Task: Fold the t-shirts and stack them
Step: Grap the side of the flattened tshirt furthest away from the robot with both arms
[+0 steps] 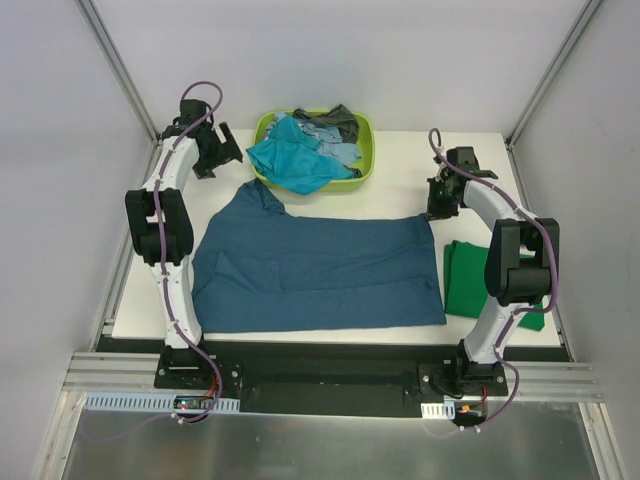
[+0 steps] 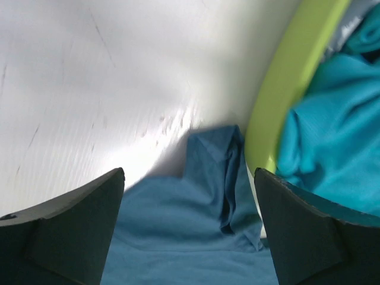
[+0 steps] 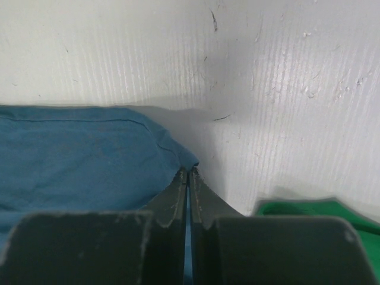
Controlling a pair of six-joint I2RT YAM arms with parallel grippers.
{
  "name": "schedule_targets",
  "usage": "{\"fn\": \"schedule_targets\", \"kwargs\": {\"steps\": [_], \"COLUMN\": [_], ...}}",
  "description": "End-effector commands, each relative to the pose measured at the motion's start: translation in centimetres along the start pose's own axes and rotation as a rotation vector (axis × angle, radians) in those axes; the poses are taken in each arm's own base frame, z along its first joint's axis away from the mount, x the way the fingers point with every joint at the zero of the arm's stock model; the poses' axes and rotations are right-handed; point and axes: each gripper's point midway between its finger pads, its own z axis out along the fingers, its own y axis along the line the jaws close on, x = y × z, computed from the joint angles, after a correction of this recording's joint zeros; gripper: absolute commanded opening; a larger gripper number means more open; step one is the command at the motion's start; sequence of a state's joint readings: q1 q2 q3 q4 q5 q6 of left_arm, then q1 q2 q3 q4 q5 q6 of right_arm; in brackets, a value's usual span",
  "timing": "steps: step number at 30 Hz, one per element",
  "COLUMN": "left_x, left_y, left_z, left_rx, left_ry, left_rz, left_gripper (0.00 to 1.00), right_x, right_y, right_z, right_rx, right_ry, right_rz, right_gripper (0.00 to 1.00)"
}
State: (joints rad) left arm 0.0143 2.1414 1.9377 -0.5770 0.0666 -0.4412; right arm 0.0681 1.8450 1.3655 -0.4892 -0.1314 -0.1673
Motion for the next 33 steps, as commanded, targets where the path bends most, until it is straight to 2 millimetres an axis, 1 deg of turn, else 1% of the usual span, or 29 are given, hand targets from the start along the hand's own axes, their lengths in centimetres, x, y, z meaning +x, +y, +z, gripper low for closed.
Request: {"fn": "schedule_targets", "kwargs": {"steps": [1, 2, 4, 5, 7, 9, 11, 12, 13, 14, 15, 16, 18, 21, 24, 33], "left_x": [-0.2, -0.7, -0.7, -0.8, -0.7, 0.8, 2.2, 2.8, 3.4, 4.2, 5.0, 5.5, 6.6, 7.0, 7.7, 7.4], "left_y": [-0.3, -1.0, -1.7, -1.8, -0.8, -0.9, -1.0, -1.0, -1.2, -1.8, -1.8, -1.6, -0.5, 0.4, 0.6, -1.2], "left_z": [3.2, 3.5, 4.8, 5.5, 7.3, 8.2, 8.5, 8.8, 8.9, 8.7, 8.6, 8.5, 8.5, 7.7, 7.5, 8.1], "left_rx": [0.182, 0.233, 0.286, 0.285, 0.246, 0.275, 0.288, 0.289, 0.303, 0.344, 0.358, 0.353, 0.292, 0.253, 0.246, 0.304], "left_ry": [0.12, 0.13, 0.149, 0.147, 0.145, 0.198, 0.243, 0.259, 0.275, 0.304, 0.331, 0.346, 0.355, 0.354, 0.365, 0.366], "left_rz": [-0.048, -0.046, -0.042, -0.04, -0.05, -0.062, -0.078, -0.077, -0.059, -0.052, -0.058, -0.064, -0.063, -0.059, -0.046, -0.018], "left_gripper": [0.86, 0.81, 0.76, 0.75, 0.73, 0.68, 0.67, 0.65, 0.65, 0.62, 0.56, 0.54, 0.52, 0.47, 0.36, 0.35], "right_x": [-0.1, -0.1, 0.0, 0.0, 0.0, 0.1, 0.1, 0.1, 0.0, 0.0, 0.0, 0.1, 0.1, 0.1, 0.0, 0.1], "right_y": [0.3, 0.3, 0.4, 0.4, 0.4, 0.3, 0.3, 0.3, 0.3, 0.3, 0.4, 0.4, 0.4, 0.4, 0.6, 0.4], "right_z": [0.0, 0.0, 0.1, 0.1, 0.0, 0.1, 0.0, 0.0, 0.0, 0.0, 0.0, 0.0, -0.1, -0.1, -0.2, -0.1], "right_rx": [-0.012, -0.013, -0.019, -0.021, -0.018, -0.012, -0.012, -0.012, -0.012, -0.013, -0.016, -0.016, -0.016, -0.015, -0.022, -0.014], "right_ry": [-0.008, -0.008, -0.006, -0.004, -0.009, -0.005, -0.005, -0.007, -0.008, -0.007, -0.008, -0.005, -0.005, -0.005, -0.005, -0.003], "right_rz": [-0.005, -0.002, 0.001, 0.003, 0.004, 0.003, 0.005, 0.003, 0.004, 0.004, 0.004, 0.006, 0.005, 0.005, 0.002, 0.005], "right_gripper": [0.02, 0.02, 0.02, 0.03, 0.02, 0.02, 0.02, 0.02, 0.02, 0.02, 0.02, 0.02, 0.02, 0.02, 0.02, 0.02]}}
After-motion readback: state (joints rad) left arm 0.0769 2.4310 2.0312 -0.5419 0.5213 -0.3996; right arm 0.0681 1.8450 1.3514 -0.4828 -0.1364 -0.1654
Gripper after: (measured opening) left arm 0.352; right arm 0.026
